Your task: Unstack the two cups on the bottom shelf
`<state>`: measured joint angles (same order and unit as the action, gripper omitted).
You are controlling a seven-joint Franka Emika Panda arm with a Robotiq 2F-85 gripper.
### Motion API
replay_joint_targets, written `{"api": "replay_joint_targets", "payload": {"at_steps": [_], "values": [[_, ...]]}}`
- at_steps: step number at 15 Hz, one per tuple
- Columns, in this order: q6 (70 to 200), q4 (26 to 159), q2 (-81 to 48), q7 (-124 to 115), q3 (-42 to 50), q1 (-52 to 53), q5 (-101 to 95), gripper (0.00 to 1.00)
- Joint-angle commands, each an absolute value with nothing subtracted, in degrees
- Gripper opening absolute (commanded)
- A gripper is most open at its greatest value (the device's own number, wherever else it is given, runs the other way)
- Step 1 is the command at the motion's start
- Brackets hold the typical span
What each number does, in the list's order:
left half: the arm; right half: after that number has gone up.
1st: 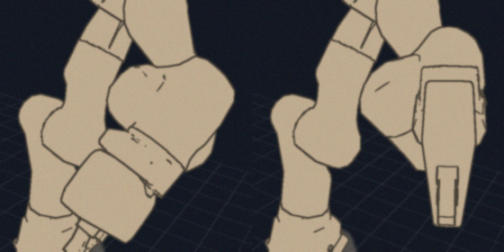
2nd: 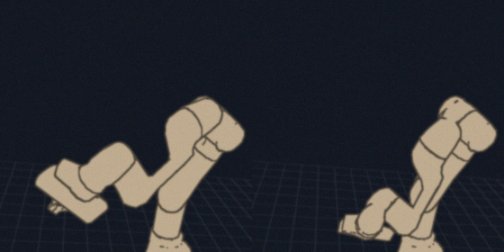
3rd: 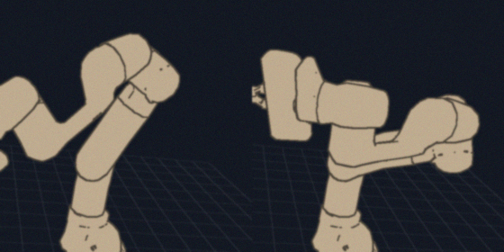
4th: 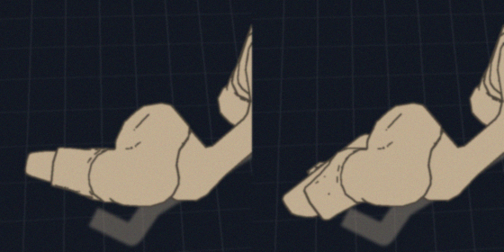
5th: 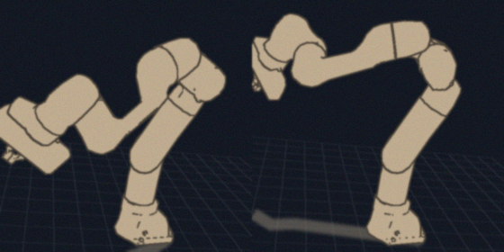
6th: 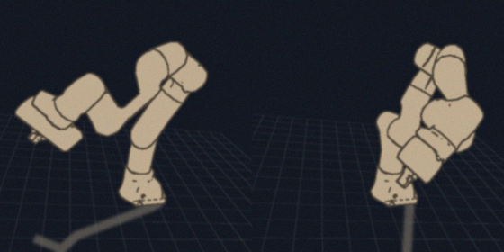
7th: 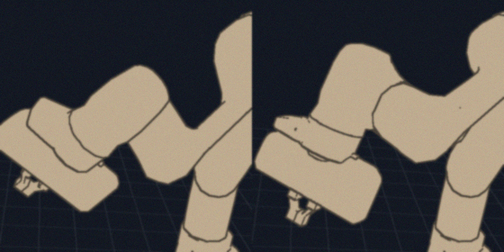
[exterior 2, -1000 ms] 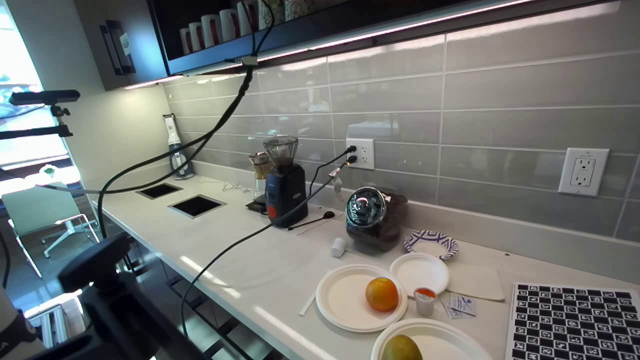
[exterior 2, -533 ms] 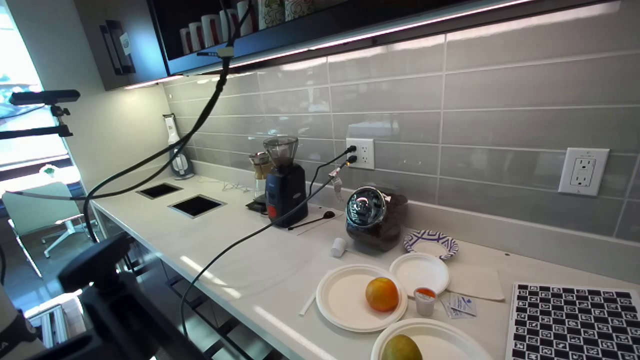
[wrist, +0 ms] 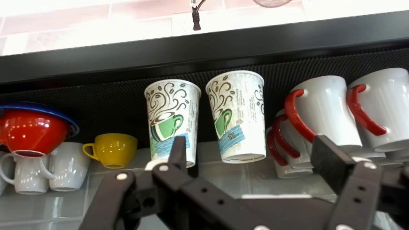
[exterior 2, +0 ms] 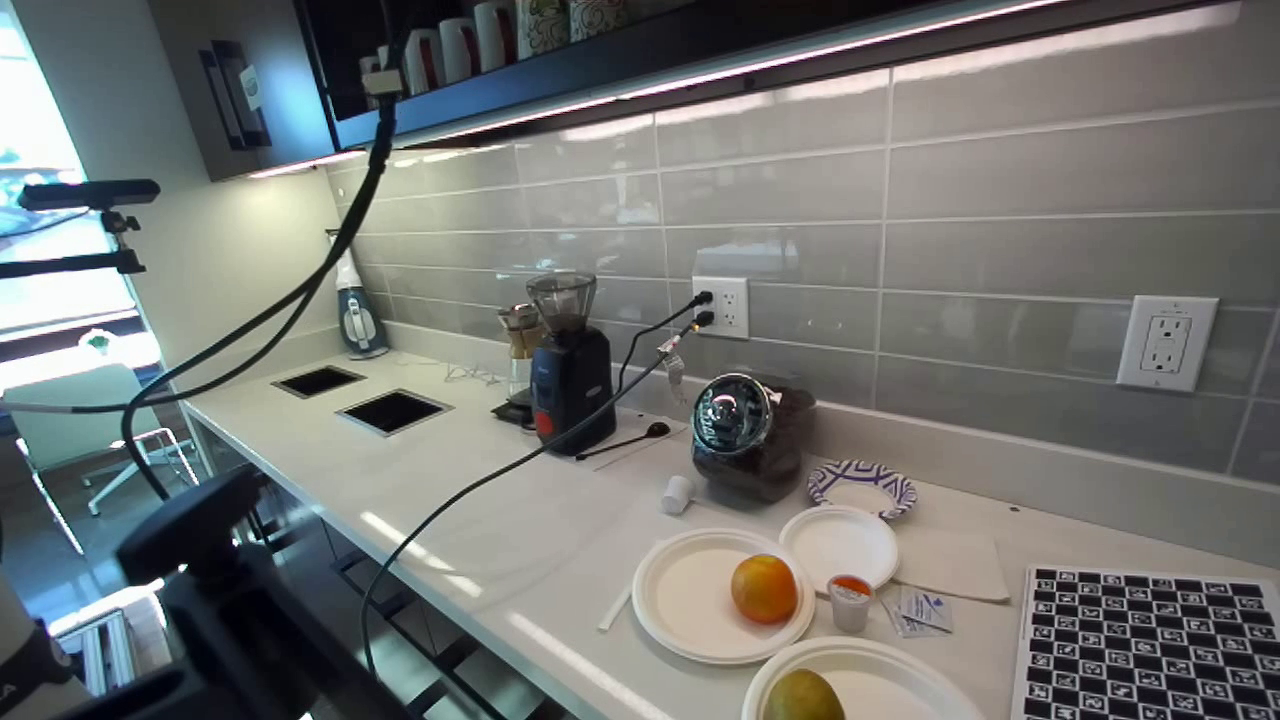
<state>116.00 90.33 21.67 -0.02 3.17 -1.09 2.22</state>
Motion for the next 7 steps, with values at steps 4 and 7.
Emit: {"api": "replay_joint_targets", "payload": {"at_steps": [4, 7], "values": [[115.0, 91.3, 23.1, 0.2, 3.7, -2.0, 2.3, 1.0], [115.0, 91.9, 23.6, 0.2, 3.8, -2.1, 2.3, 1.0]]}}
